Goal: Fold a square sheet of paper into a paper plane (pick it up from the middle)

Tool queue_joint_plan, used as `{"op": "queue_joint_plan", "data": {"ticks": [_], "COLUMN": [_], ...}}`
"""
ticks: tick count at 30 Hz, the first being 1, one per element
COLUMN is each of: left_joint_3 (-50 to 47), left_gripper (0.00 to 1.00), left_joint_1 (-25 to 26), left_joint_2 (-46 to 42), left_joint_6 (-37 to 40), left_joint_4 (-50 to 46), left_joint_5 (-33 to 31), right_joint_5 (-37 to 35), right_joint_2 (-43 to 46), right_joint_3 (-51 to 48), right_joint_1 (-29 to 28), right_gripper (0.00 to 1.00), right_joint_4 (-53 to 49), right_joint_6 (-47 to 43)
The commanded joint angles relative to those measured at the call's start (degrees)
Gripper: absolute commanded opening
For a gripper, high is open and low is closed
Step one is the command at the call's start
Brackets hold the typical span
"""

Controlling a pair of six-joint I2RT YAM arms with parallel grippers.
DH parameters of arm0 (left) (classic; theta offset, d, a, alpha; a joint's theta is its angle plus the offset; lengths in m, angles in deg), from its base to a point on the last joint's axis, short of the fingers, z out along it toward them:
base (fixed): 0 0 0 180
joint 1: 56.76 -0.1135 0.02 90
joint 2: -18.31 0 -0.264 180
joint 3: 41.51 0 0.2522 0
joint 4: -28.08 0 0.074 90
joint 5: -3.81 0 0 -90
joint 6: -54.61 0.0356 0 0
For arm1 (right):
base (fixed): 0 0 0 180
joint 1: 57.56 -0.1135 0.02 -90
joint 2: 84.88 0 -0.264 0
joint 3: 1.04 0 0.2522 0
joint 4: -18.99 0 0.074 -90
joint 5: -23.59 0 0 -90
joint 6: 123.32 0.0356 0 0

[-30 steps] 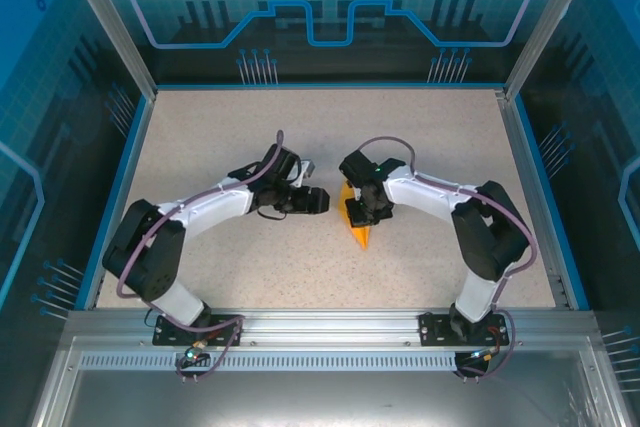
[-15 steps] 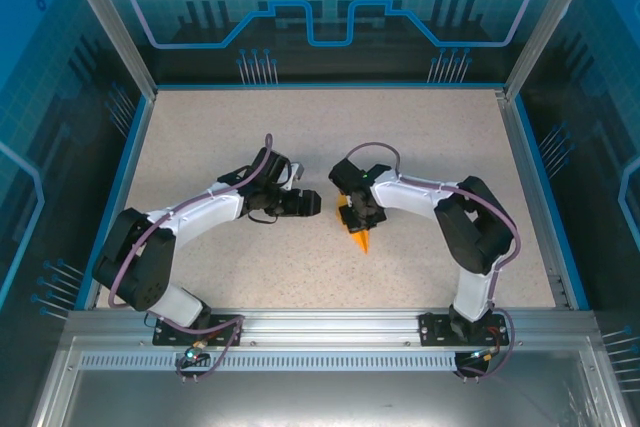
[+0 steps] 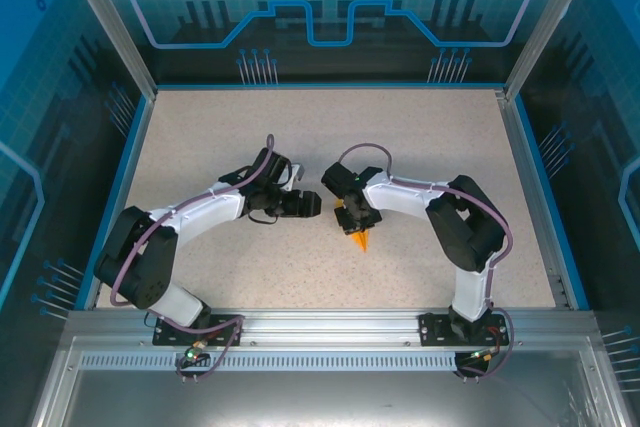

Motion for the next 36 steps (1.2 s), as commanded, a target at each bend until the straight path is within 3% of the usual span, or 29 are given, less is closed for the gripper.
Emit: {"op": "queue_joint_plan", "data": {"ticks": [1,6,10,13,16,19,23,28,32,36], "left_joint_3": [-0.41,0.92,3.58,6.05,7.34,6.71,0.93,-9.35,-14.55,-16.52], "left_gripper": [0.81,0.81,0.86,0.89,0.99,0.99,0.99,0.99,0.99,0.99], "left_joint_1": [-0.54,-0.58,-0.53,-0.53,-0.72,-1.89,-6.34,-16.64,-22.17,-24.24], "left_joint_2": [0.98,0.92,0.24,-1.99,-4.51,-6.3,-10.23,-13.5,-12.85,-9.71], "left_joint_6": [1.71,2.49,4.67,7.72,11.22,14.52,16.08,13.97,16.16,16.98], "left_joint_4": [-1.31,-2.4,-5.57,-9.44,-11.98,-11.76,-2.44,13.17,22.35,28.9], "left_joint_5": [0.47,0.17,-2.43,-6.84,-13.99,-23.02,-30.95,-29.72,-27.79,-28.45], "right_joint_5": [-0.86,-1.74,-2.14,-2.25,0.14,2.07,7.65,6.35,5.79,7.17], "right_joint_2": [-0.05,3.03,6.3,10.06,14.91,21.04,29.64,36.8,37.83,36.03], "right_joint_3": [0.09,1.62,3.22,4.22,2.46,-2.43,-11.88,-25.53,-32.08,-35.09], "right_joint_1": [-1.11,-1.12,-1.01,-0.66,1.44,5.3,13.18,22.77,30.5,35.97], "right_gripper": [0.27,0.3,0.38,0.41,0.45,0.51,0.65,0.91,0.99,0.99], "right_joint_4": [-0.31,-2.62,-5.38,-7.6,-6.37,-0.03,14.91,34.45,44.69,52.92], "right_joint_6": [1.1,1.44,0.86,-1.14,-5.19,-11.78,-20.13,-25.82,-27.2,-27.22]}}
